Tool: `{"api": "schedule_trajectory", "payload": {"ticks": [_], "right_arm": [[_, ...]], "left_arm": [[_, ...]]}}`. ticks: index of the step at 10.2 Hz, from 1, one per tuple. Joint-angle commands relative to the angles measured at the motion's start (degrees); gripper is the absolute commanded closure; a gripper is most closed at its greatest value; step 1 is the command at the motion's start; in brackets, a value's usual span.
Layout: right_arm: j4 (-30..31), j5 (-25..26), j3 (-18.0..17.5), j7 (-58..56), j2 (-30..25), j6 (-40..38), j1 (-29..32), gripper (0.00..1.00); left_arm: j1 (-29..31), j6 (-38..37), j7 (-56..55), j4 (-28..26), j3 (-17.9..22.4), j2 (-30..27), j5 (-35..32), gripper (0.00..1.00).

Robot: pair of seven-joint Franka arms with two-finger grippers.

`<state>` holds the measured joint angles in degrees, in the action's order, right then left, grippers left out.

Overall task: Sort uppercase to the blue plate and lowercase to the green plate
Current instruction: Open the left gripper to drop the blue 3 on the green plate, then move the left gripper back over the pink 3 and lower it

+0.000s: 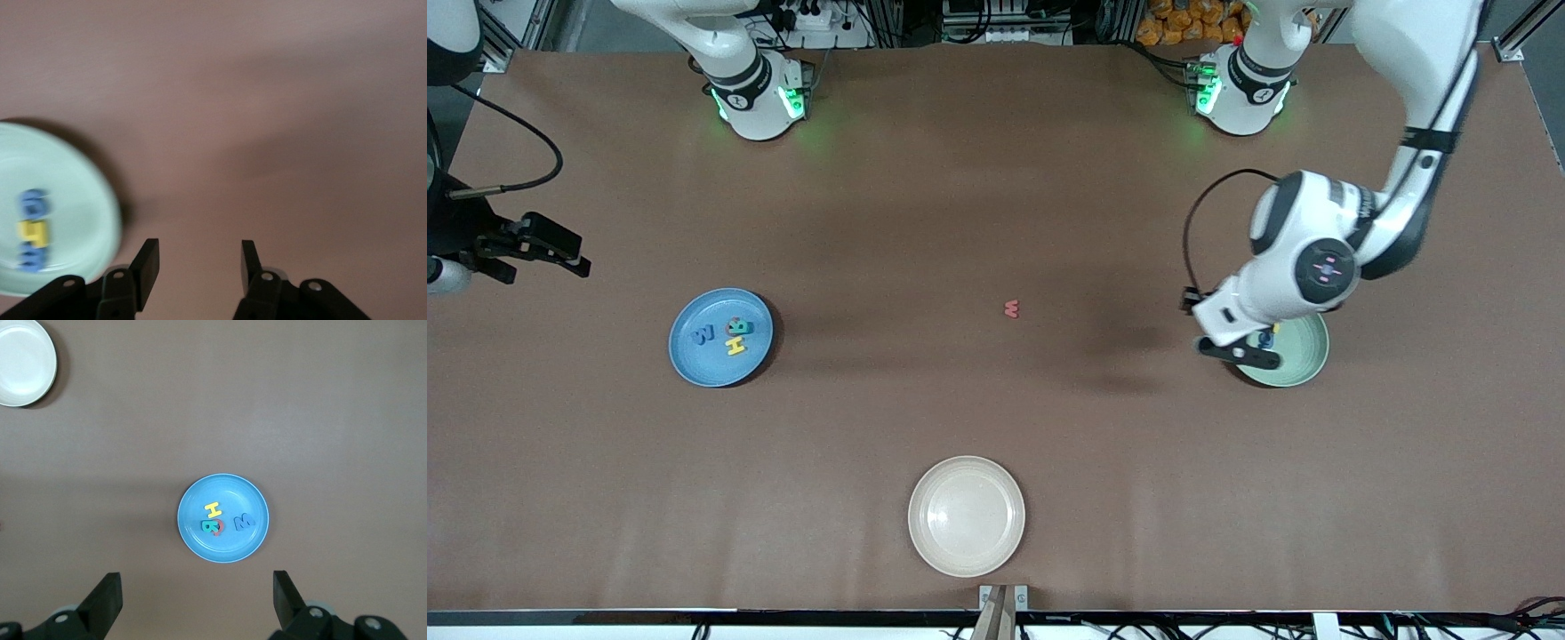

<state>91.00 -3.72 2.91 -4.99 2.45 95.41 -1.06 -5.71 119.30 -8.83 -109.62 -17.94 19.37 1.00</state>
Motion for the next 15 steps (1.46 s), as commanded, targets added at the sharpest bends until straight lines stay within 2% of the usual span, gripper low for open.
{"api": "schedule_trajectory", "payload": {"ticks": [1, 4, 7, 9, 11, 15], "right_arm": [[-0.38, -1.11, -0.01, 0.33, 0.01, -0.67, 0.27, 0.00], [-0.38, -1.11, -0.01, 0.33, 0.01, -0.67, 0.27, 0.00], [-0.64, -1.11, 0.08, 0.33, -0.16, -0.67, 0.36, 0.00], [-0.64, -1.11, 0.25, 0.33, -0.34, -0.67, 0.36, 0.00], [-0.64, -1.11, 0.17, 0.33, -0.34, -0.75, 0.36, 0.00], [-0.82, -1.11, 0.34, 0.24, -0.43, -0.67, 0.62, 0.00]], "left_arm": [[-5.43, -0.91, -7.64, 5.18, 0.63, 2.06, 2.25, 0.44], [-11.58, 1.71, -18.73, 10.65, 0.71, 7.16, 4.10, 0.43], [-17.03, 12.15, -27.44, 11.01, 1.15, 12.69, 3.66, 0.42], [-22.57, 13.85, -30.27, 13.63, 3.95, 15.95, 3.31, 0.42], [-26.62, 13.94, -34.91, 15.65, 5.28, 18.41, -1.50, 0.42], [-28.91, 14.12, -36.08, 16.72, 5.20, 21.85, -7.85, 0.40]]}}
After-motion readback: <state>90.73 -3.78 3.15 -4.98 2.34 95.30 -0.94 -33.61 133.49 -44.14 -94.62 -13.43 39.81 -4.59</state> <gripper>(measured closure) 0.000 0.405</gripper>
